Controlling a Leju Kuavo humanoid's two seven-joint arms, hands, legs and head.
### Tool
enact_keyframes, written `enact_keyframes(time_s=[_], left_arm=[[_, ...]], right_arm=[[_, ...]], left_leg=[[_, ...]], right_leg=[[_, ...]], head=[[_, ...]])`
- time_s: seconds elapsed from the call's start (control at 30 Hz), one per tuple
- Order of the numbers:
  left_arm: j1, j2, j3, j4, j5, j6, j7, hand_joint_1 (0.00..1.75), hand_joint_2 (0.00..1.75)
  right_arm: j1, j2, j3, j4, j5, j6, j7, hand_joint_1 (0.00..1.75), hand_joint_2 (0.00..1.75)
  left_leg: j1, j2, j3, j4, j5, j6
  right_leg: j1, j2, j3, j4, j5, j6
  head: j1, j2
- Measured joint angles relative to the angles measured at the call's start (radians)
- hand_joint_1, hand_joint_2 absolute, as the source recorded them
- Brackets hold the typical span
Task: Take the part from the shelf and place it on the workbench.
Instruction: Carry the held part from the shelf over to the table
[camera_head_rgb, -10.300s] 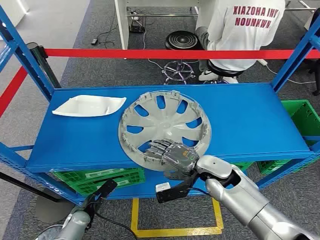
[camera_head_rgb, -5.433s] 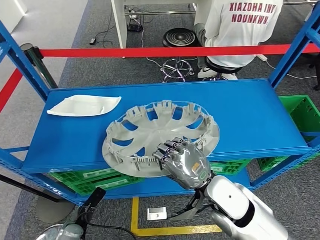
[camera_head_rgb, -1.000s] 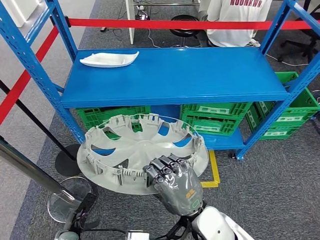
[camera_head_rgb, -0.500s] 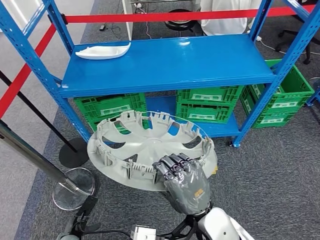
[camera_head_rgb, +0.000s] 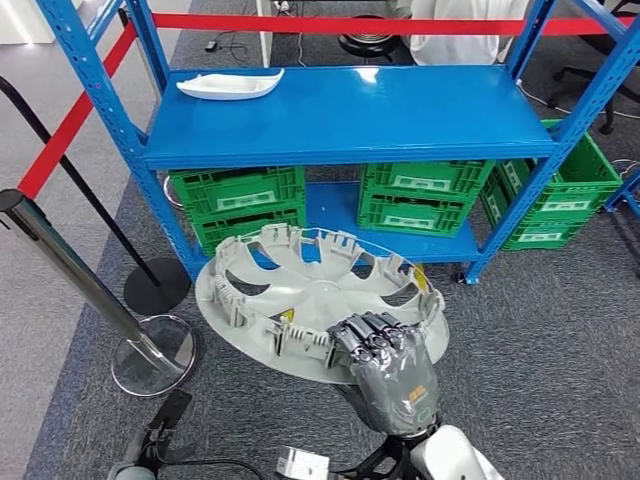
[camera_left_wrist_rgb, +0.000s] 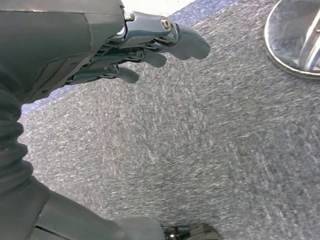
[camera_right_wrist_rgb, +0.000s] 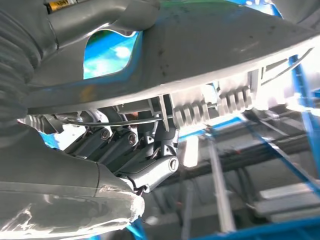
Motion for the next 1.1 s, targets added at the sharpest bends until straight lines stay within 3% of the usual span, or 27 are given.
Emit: enact_keyframes(time_s=[0.07,0.13,0.17,0.27,0.33,0.4,0.43,0.47,0.5,0.53,0.57,0.63,0.73,0.8,0.9,0.93,0.97,1.0,1.03,1.1], left_arm=[[0.0,0.0,0.001,0.0,0.0,0.0,0.0,0.0,1.75],[0.0,0.0,0.002,0.0,0.0,0.0,-0.001,0.0,1.75],[0.0,0.001,0.003,0.0,0.0,0.0,-0.001,0.0,1.75],[0.002,0.001,0.005,0.0,0.0,0.0,-0.001,0.0,1.75],[0.003,0.001,0.006,0.0,0.0,0.001,-0.001,0.0,1.75],[0.004,0.0,0.007,0.0,0.0,0.001,-0.002,0.0,1.75],[0.004,0.0,0.008,0.0,0.0,0.001,-0.002,0.0,1.75],[0.004,0.0,0.008,0.0,0.0,0.001,-0.002,0.0,1.75],[0.005,0.0,0.009,0.0,0.0,0.001,-0.002,0.0,1.75],[0.005,0.0,0.01,0.0,0.0,0.002,-0.002,0.0,1.75],[0.005,0.0,0.01,0.0,0.0,0.002,-0.003,0.0,1.75],[0.005,0.001,0.011,0.0,0.0,0.003,-0.004,0.0,1.75],[0.005,0.0,0.012,0.0,0.0,0.004,-0.005,0.0,1.75],[0.005,0.0,0.014,0.0,0.0,0.004,-0.006,0.0,1.75],[0.006,0.0,0.016,0.0,0.0,0.006,-0.006,0.0,1.75],[0.006,0.0,0.017,0.0,0.0,0.005,-0.006,0.0,1.75],[0.006,-0.001,0.017,0.0,0.0,0.005,-0.006,0.0,1.75],[0.006,-0.001,0.018,0.0,0.0,0.005,-0.006,0.0,1.75],[0.007,-0.001,0.019,0.0,0.0,0.005,-0.006,0.0,1.75],[0.006,-0.001,0.02,0.0,0.0,0.005,-0.006,0.0,1.75]], right_arm=[[0.016,0.0,-0.017,-0.009,-0.003,-0.004,0.001,1.75,1.75],[0.026,0.0,-0.03,-0.018,-0.003,-0.007,0.0,1.75,1.75],[0.031,0.0,-0.036,-0.022,-0.003,-0.01,0.0,1.75,1.75],[0.058,0.0,-0.058,-0.036,-0.004,-0.019,0.0,1.75,1.75],[0.076,0.0,-0.075,-0.048,-0.005,-0.024,0.001,1.75,1.75],[0.088,0.0,-0.088,-0.055,-0.005,-0.028,0.002,1.75,1.75],[0.094,0.0,-0.093,-0.057,-0.005,-0.029,0.002,1.75,1.75],[0.1,0.0,-0.099,-0.059,-0.005,-0.03,0.002,1.75,1.75],[0.107,0.0,-0.105,-0.062,-0.005,-0.031,0.002,1.75,1.75],[0.114,0.0,-0.112,-0.066,-0.005,-0.032,0.002,1.75,1.75],[0.121,0.0,-0.118,-0.071,-0.005,-0.033,0.002,1.75,1.75],[0.13,0.0,-0.129,-0.081,-0.005,-0.037,0.002,1.75,1.75],[0.137,0.0,-0.142,-0.093,-0.005,-0.044,0.002,1.75,1.75],[0.144,0.0,-0.15,-0.1,-0.005,-0.045,0.001,1.75,1.75],[0.15,0.0,-0.155,-0.104,-0.005,-0.045,-0.001,1.75,1.75],[0.152,0.0,-0.156,-0.104,-0.005,-0.045,-0.001,1.75,1.75],[0.154,0.0,-0.157,-0.104,-0.005,-0.045,0.0,1.75,1.75],[0.156,0.0,-0.158,-0.104,-0.005,-0.045,0.0,1.75,1.75],[0.158,0.0,-0.159,-0.104,-0.005,-0.045,0.0,1.75,1.75],[0.157,0.0,-0.159,-0.104,-0.005,-0.045,0.0,1.75,1.75]], left_leg=[[0.001,0.0,-0.013,0.002,0.011,-0.008],[-0.001,-0.001,-0.023,0.006,0.022,-0.02],[-0.002,-0.001,-0.027,0.007,0.028,-0.025],[-0.001,-0.001,-0.036,0.015,0.028,-0.04],[0.0,-0.001,-0.066,0.082,-0.025,-0.048],[0.0,-0.001,-0.118,0.215,-0.096,-0.053],[0.0,-0.001,-0.136,0.268,-0.114,-0.053],[-0.001,-0.001,-0.139,0.291,-0.114,-0.051],[-0.003,-0.001,-0.124,0.275,-0.095,-0.046],[-0.006,-0.002,-0.093,0.225,-0.064,-0.039],[-0.01,-0.002,-0.056,0.157,-0.035,-0.03],[-0.017,-0.002,0.003,0.048,-0.007,-0.012],[-0.019,-0.002,0.015,0.004,-0.01,-0.003],[-0.012,-0.001,0.016,-0.005,-0.006,0.001],[-0.006,-0.001,0.016,-0.009,-0.001,0.005],[-0.006,-0.001,0.015,-0.009,-0.001,0.005],[-0.006,-0.001,0.015,-0.009,0.0,0.005],[-0.005,-0.001,0.015,-0.008,0.001,0.004],[-0.003,-0.001,0.015,-0.008,0.001,0.002],[-0.002,-0.003,0.013,-0.001,0.0,-0.006]], right_leg=[[-0.002,0.0,0.097,-0.127,0.037,0.001],[-0.002,0.003,0.176,-0.246,0.032,-0.004],[0.0,0.005,0.189,-0.27,0.022,-0.009],[0.0,0.005,0.18,-0.277,0.028,-0.033],[-0.002,0.003,0.173,-0.279,0.037,-0.049],[0.001,0.003,0.163,-0.279,0.043,-0.06],[0.003,0.003,0.158,-0.278,0.046,-0.063],[0.005,0.004,0.155,-0.278,0.049,-0.065],[0.008,0.004,0.153,-0.278,0.05,-0.066],[0.01,0.005,0.153,-0.278,0.052,-0.067],[0.012,0.005,0.152,-0.278,0.052,-0.066],[0.015,0.005,0.147,-0.277,0.055,-0.062],[0.015,0.004,0.135,-0.276,0.061,-0.047],[0.016,0.004,0.119,-0.25,0.042,-0.035],[0.009,0.003,0.04,-0.076,-0.048,-0.019],[0.006,0.003,0.014,-0.018,-0.068,-0.014],[0.004,0.003,0.002,0.009,-0.069,-0.011],[0.001,0.003,0.009,-0.002,-0.053,-0.008],[-0.001,0.002,0.036,-0.052,-0.021,-0.005],[-0.006,0.003,0.111,-0.192,0.034,-0.001]], head=[[0.0,0.0],[-0.001,0.0],[-0.001,0.0],[-0.002,0.0],[-0.005,0.0],[-0.007,0.0],[-0.007,0.0],[-0.007,0.0],[-0.007,0.0],[-0.007,0.0],[-0.007,0.0],[-0.007,0.0],[-0.01,0.0],[-0.006,0.0],[0.001,0.0],[0.0,0.0],[0.001,0.0],[0.001,0.0],[0.001,0.0],[0.002,0.0]])
